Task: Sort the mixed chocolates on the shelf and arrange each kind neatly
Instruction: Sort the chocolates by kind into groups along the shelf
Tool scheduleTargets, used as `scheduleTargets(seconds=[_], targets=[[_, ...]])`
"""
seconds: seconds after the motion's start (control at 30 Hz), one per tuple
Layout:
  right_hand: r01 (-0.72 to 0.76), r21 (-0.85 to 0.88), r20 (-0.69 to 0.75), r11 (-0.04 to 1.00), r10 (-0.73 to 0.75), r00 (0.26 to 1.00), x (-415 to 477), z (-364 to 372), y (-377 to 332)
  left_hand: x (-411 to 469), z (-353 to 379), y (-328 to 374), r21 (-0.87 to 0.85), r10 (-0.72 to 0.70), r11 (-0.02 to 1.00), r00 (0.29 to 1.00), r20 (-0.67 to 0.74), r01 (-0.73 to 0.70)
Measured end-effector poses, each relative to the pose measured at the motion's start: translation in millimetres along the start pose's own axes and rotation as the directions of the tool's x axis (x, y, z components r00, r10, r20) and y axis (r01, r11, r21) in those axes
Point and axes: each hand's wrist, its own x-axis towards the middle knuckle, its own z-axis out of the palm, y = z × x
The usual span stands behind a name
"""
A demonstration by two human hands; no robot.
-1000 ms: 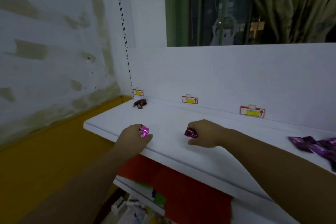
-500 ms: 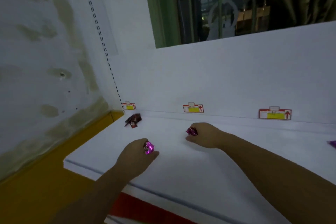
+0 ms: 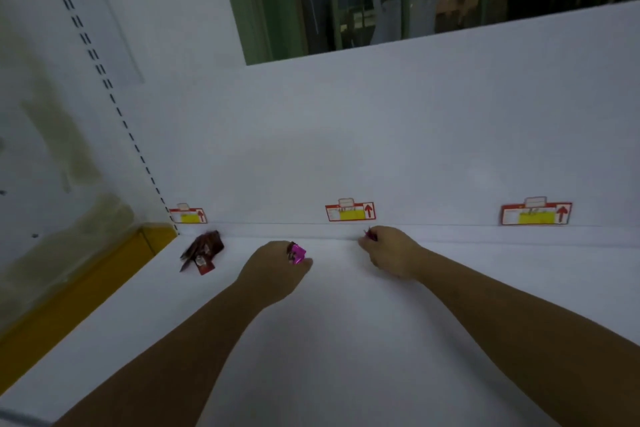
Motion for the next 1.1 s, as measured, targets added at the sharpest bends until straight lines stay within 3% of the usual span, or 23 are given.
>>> scheduleTargets(seconds=[0.1,0.3,0.47,0.63,0.67,0.73,0.8,0.87,0.97,1.1], targets=[[-0.084,0.017,-0.042,0.996,0.084,0.996,3,1,-1,28,15,-1,-0.119,0.003,0.993,0.998,0.061,0.005],[-0.260,-0.088,-0.050,0.962,0.256,0.965,20,7,-17,74,26,-2,-0.382,-0.080,0.912,0.976,0.201,0.153],[-0.274,-0.100,-0.088,0.957,0.265,0.960,33,23,-36,87,25,-6,-0.486,-0.163,0.811,0.923,0.349,0.326],[-0.264,0.000,-0.085,0.964,0.263,0.961,27,27,-52,90,13,-12,-0.461,-0.045,0.854,0.918,0.393,0.240],[-0.257,0.008,-0.091,0.966,0.257,0.962,21,25,-54,90,10,-14,-0.463,-0.009,0.860,0.915,0.403,0.213],[-0.227,-0.089,-0.143,0.970,0.213,0.967,7,20,-53,89,4,-16,-0.350,0.111,0.937,0.935,0.336,0.015],[-0.193,-0.387,-0.197,0.901,0.124,0.972,-9,14,-46,85,-1,-13,-0.212,0.269,0.950,0.946,0.178,-0.230],[-0.151,-0.646,-0.178,0.749,0.044,0.983,-27,5,-36,79,-6,-3,-0.223,0.410,0.896,0.907,0.090,-0.383],[-0.197,-0.760,-0.172,0.620,0.100,0.980,-58,-10,-24,73,-4,24,-0.223,0.575,0.813,0.803,0.160,-0.538],[-0.315,-0.719,-0.247,0.619,0.196,0.949,-107,-22,-9,65,9,62,-0.068,0.687,0.696,0.636,0.352,-0.714]])
